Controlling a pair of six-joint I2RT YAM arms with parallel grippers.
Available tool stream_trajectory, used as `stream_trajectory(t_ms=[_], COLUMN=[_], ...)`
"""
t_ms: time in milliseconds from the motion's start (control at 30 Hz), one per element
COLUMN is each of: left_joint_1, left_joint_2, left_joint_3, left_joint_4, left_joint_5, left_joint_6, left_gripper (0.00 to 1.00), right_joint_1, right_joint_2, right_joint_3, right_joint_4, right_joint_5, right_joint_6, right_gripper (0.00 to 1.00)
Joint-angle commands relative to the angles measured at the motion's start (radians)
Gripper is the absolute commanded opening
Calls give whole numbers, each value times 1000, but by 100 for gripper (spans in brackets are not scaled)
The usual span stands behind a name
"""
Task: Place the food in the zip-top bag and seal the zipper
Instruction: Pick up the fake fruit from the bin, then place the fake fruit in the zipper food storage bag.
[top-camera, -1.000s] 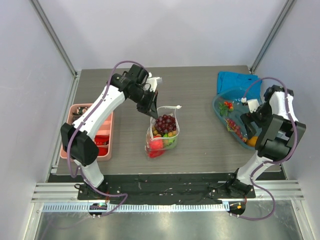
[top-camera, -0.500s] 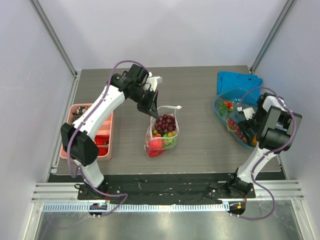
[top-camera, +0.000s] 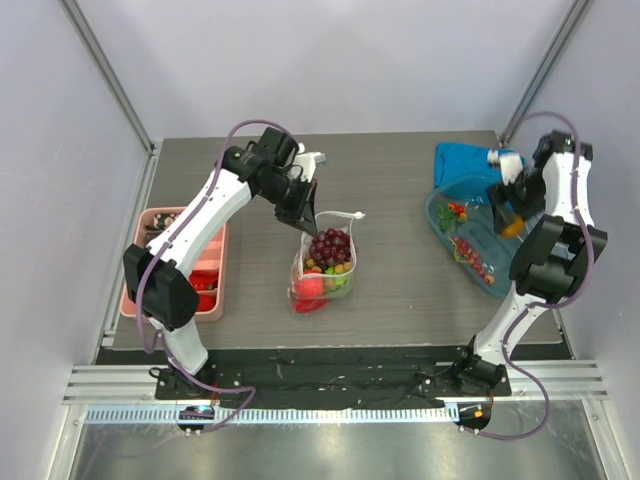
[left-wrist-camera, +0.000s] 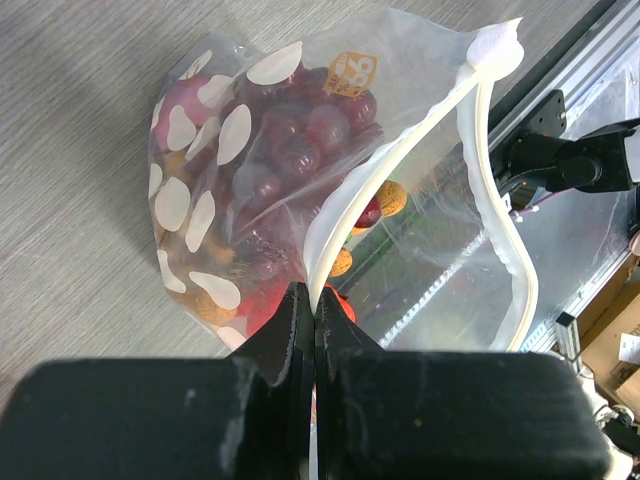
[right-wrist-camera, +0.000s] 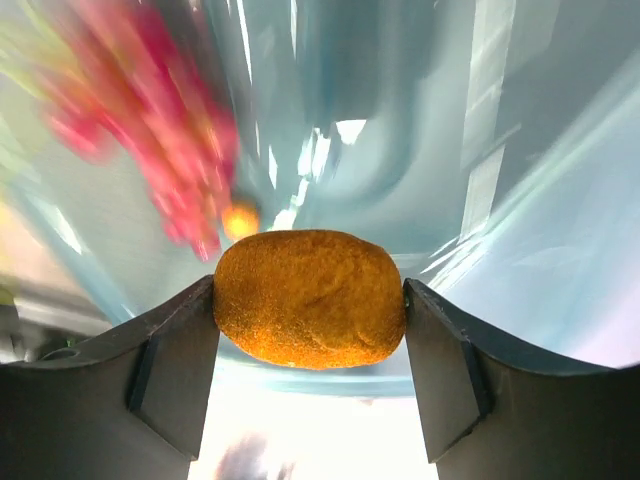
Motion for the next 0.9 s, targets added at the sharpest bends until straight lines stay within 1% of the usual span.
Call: stream_trajectory(t_ms=[0,33,100,133,167,200,233,267,333,367,400,467,500,533,567,600,633,667,700,767,800,867], left_joint_1=[-1,-1,-1,0,0,2,3,5,6,11,12,20,23,26,28,32,34,37,40,43,43,43], left_joint_2=[6,9,11,12,12,12,12,15,17,15,14,12,11,11,11,14,18,20,26,29,28,23], left_joint_3=[38,37,37,37,35,31,28,26,25,26,26,23,23,26,29,32,37,54,61,72,72,65], left_joint_4=[18,20,20,21,26,27,29,29,26,26,24,24,23,23,24,24,23,20,20,21,23,24], left_joint_5=[1,2,1,1,-1,1,-1,1,11,19,22,21,21,22,24,24,22,24,24,24,24,30], left_joint_6=[4,3,4,7,7,7,4,3,-5,-5,-7,-7,-8,-8,-10,-10,-11,-10,-10,-13,-16,-19], left_gripper=[0,0,0,0,0,0,0,0,0,0,0,0,0,0,0,0,0,0,0,0,0,0], right_joint_1=[128,223,338,393,509,556,600,703,797,867,909,964,1018,1038,1058,1084,1101,1115,1125,1141,1141,1135], right_joint_2=[-128,-148,-182,-214,-228,-241,-255,-263,-277,-283,-288,-298,-301,-304,-312,-317,-323,-327,-341,-346,-340,-340], right_joint_3=[297,345,376,380,379,374,362,356,330,318,301,247,223,172,144,118,72,54,37,31,44,95], right_joint_4=[-219,-219,-196,-170,-136,-75,-44,-16,60,86,137,165,188,197,205,221,231,240,269,294,297,295], right_joint_5=[-321,-346,-409,-424,-439,-476,-487,-492,-495,-498,-499,-484,-479,-460,-458,-458,-458,-455,-453,-452,-446,-406], right_joint_6=[50,62,105,134,165,221,245,269,325,343,363,394,400,400,398,397,397,400,408,443,454,460], right_gripper=[47,47,48,48,48,48,48,48,48,48,48,49,50,51,54,68,78,82,84,93,100,100])
